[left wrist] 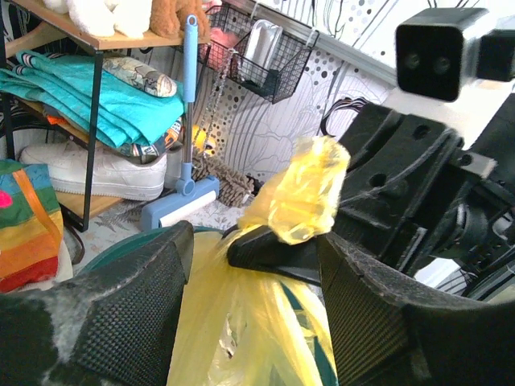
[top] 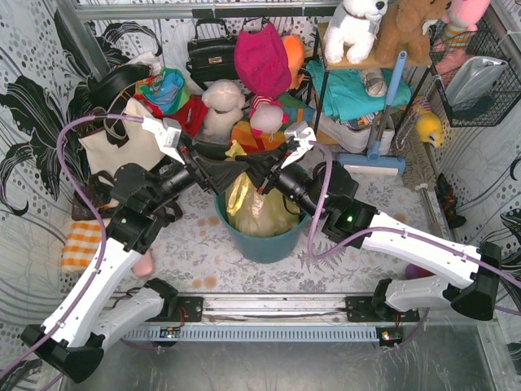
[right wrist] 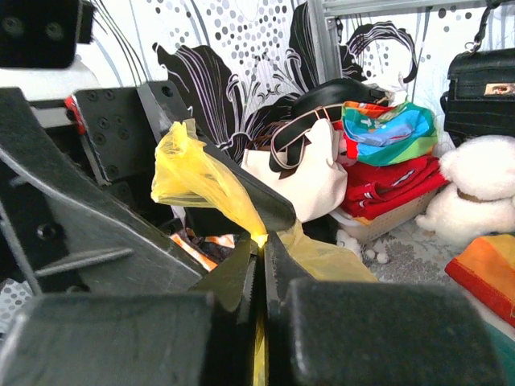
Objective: Tie the trash bag
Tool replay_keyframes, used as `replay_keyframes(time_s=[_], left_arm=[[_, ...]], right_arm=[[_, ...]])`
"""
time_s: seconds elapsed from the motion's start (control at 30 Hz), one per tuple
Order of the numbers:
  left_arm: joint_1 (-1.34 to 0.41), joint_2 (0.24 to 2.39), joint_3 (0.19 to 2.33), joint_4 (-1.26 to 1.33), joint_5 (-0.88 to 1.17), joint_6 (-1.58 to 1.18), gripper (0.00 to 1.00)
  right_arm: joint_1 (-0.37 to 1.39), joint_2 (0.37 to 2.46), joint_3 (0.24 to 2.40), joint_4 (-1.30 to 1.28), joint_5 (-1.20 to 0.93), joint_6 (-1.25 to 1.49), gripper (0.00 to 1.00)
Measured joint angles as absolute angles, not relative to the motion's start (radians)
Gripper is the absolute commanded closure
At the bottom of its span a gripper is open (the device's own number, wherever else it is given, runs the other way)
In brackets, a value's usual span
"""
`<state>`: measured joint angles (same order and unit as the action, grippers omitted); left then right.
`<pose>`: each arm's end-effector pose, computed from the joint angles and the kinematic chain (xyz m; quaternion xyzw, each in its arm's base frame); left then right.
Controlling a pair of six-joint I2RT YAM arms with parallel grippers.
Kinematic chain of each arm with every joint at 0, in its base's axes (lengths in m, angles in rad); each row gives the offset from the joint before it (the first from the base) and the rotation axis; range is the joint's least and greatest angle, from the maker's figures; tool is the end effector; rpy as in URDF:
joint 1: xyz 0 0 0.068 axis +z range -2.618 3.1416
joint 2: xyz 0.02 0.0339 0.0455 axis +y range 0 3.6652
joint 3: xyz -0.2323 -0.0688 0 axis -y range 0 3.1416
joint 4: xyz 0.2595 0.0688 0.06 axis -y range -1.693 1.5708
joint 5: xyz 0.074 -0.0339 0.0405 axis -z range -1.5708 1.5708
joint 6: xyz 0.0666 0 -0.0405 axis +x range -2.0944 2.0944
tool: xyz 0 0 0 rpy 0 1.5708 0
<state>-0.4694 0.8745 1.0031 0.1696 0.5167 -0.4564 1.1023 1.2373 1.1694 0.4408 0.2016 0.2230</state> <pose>0.2052 -0.1410 0.4233 0.2092 0.5732 -0.4831 0.6280 0.1639 0.2943 0.4260 -0.1635 0.5429 0.4608 0.6827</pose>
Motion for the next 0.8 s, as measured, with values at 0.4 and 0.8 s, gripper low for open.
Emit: replay_keyframes(time_s=[0.4, 0.8], left_arm=[[-0.469, 0.82, 1.01, 0.163, 0.508, -0.453, 0.36], [-0.469, 0.9, 1.015, 0.249, 0.509, -0.492, 0.65]], right_arm=[[1.111, 1.237, 1.156, 0.433, 0.19, 0.223, 1.0], [1.11, 1.238, 1.156, 0.43, 0.171, 0.227, 1.0]])
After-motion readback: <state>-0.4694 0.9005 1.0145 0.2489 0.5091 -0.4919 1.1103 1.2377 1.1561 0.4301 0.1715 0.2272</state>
